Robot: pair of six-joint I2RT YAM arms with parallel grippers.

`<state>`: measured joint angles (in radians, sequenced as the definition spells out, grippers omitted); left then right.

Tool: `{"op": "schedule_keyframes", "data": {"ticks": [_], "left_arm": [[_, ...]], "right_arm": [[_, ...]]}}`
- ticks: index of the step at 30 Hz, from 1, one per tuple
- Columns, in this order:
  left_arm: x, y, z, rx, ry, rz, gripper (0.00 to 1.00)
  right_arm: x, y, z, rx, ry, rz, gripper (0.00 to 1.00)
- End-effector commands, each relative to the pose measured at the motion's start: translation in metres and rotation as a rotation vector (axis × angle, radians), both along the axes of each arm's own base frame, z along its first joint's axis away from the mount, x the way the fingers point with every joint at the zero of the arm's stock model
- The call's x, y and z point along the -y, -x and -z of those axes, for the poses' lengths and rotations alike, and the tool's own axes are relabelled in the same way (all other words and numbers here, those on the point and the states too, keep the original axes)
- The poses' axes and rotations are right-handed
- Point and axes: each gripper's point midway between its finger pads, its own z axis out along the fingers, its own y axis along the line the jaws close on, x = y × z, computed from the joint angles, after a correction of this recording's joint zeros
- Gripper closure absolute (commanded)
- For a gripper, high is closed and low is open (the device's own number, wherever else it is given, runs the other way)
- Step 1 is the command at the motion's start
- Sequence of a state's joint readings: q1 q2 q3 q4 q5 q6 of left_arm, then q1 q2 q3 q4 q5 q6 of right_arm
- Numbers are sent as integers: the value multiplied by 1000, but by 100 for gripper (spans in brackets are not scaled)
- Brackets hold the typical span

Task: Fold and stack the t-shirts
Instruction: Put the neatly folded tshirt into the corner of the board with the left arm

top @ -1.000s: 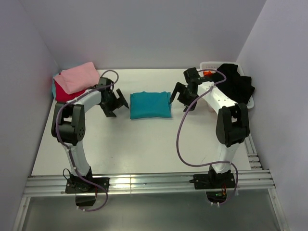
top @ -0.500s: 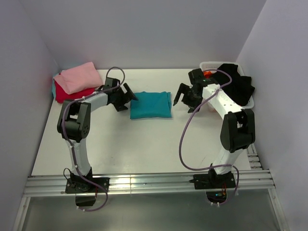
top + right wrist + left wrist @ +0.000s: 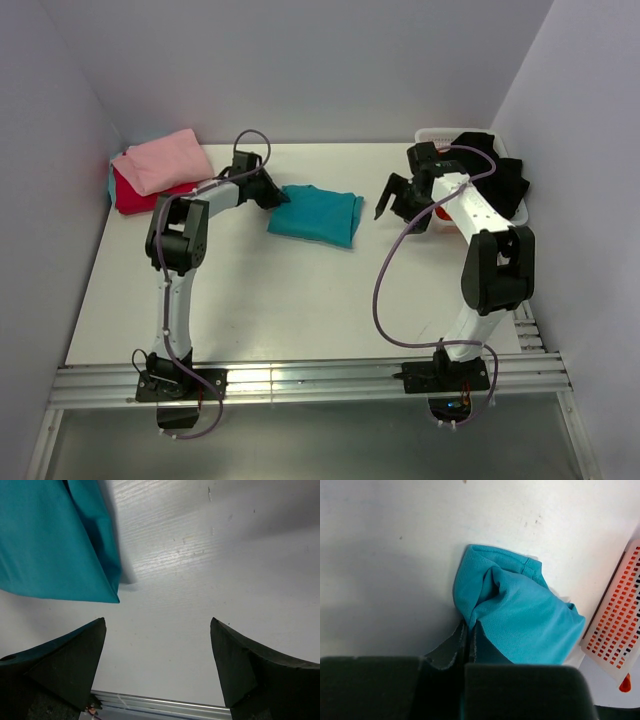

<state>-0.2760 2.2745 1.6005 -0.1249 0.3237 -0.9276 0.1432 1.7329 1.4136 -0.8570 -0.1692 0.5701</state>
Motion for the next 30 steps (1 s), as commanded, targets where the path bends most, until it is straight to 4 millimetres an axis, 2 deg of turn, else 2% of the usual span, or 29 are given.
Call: {"op": "schedule_keyframes", "data": {"ticks": [1, 4, 5, 6, 7, 8, 10, 11, 12, 13, 14, 15, 16, 17, 18, 21, 23, 26, 27, 30], "left_arm": [[-17, 27, 62, -172, -133, -1, 100], [-18, 9, 37, -118, -138, 1, 100], [-21, -3, 18, -81, -142, 0, 100], [-21, -7, 9, -70, -144, -5, 100], [-28, -14, -1, -51, -154, -6, 100], [-30, -26, -21, -21, -154, -8, 100], [-49, -40, -35, -1, -180, -22, 100], [-54, -55, -59, 50, -179, -35, 100], [-60, -57, -59, 34, -179, -34, 100], [-76, -65, -66, 51, -190, -51, 100], [-82, -77, -85, 96, -191, -65, 100], [-97, -82, -83, 87, -203, -81, 100], [-104, -87, -88, 98, -200, -89, 100], [-110, -95, -104, 136, -192, -99, 100], [-126, -100, -105, 139, -192, -121, 100], [-151, -111, -126, 192, -177, -155, 100], [-184, -119, -138, 227, -170, -206, 100], [-217, -125, -155, 272, -145, -244, 100], [-235, -126, -161, 285, -140, -271, 100], [-256, -132, -180, 343, -109, -296, 100]], "right_arm": [[8, 0, -7, 14, 7, 3, 9], [9, 4, -8, 17, 1, 7, 9], [9, 6, -9, 20, -5, 5, 9], [9, 6, -9, 19, -5, 7, 9], [9, 9, -12, 23, -9, 5, 9], [10, 10, -13, 24, -10, 8, 10], [12, 15, -17, 28, -14, 3, 10], [14, 16, -18, 26, -13, 4, 10], [15, 18, -19, 24, -11, 0, 10], [16, 20, -18, 21, -9, -3, 10], [16, 21, -16, 15, -7, -7, 10], [16, 24, -14, 7, -3, -17, 10], [17, 26, -9, -7, -1, -18, 11], [17, 27, -7, -16, -1, -19, 11], [16, 28, -5, -21, -9, -18, 11], [13, 27, -2, -30, -24, -18, 12], [12, 25, 1, -45, -25, -21, 12], [14, 22, 7, -67, -14, -21, 13], [13, 20, 10, -74, -13, -23, 13], [13, 15, 15, -84, -14, -20, 13]]}}
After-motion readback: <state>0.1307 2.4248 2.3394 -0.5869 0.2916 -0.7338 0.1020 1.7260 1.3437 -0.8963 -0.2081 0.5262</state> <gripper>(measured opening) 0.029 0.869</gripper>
